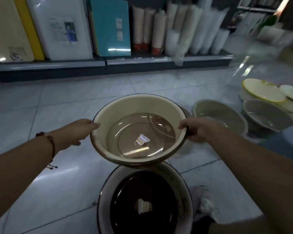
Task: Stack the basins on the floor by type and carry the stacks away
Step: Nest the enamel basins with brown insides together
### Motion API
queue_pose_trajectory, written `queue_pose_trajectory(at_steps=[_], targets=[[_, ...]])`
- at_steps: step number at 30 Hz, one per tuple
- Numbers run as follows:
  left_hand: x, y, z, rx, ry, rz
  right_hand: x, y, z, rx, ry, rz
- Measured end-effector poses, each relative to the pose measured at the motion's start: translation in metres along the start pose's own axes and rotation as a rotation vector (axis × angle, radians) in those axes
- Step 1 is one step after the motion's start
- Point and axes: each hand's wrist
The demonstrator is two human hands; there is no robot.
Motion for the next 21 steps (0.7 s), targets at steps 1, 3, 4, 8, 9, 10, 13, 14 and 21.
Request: queue_pose_trajectory(at_steps=[1, 3, 4, 8, 9, 10, 13, 14, 21], targets=[[0.003, -0.001, -0.013, -0.005, 0.007, -0.045, 0.005, -0.014, -0.012, -0.001, -0.011, -0.006], [0.003, 0.001, -0.04, -0.012, 0.003, -0.128, 0.023, -0.041, -0.031, -0.033, -0.008, -0.018], [0.0, 0.003, -0.054, -0.015, -0.018, -0.179, 0.036, -0.053, -0.038, -0.06, 0.003, -0.012], [-0.018, 0.019, -0.1, -0.052, -0.072, -0.236, 0.084, -0.084, -0.062, -0.106, 0.056, 0.012], [-0.025, 0.024, -0.11, -0.055, -0.114, -0.265, 0.092, -0.09, -0.069, -0.1, 0.054, 0.014], [-0.03, 0.029, -0.118, -0.055, -0.165, -0.296, 0.099, -0.095, -0.074, -0.106, 0.051, 0.03], [-0.038, 0.037, -0.133, -0.03, -0.244, -0.33, 0.112, -0.103, -0.087, -0.079, 0.023, 0.126], [-0.037, 0.037, -0.134, -0.021, -0.244, -0.345, 0.117, -0.104, -0.091, -0.067, 0.006, 0.172], [-0.039, 0.039, -0.146, 0.031, -0.218, -0.373, 0.158, -0.078, -0.118, 0.055, -0.13, 0.282]])
Point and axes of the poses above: each hand's wrist, its own z-axis towards the middle knuckle, its own y-axis out of the palm, x = y × z, and after that the axes turned 13 degrees about x, right-handed
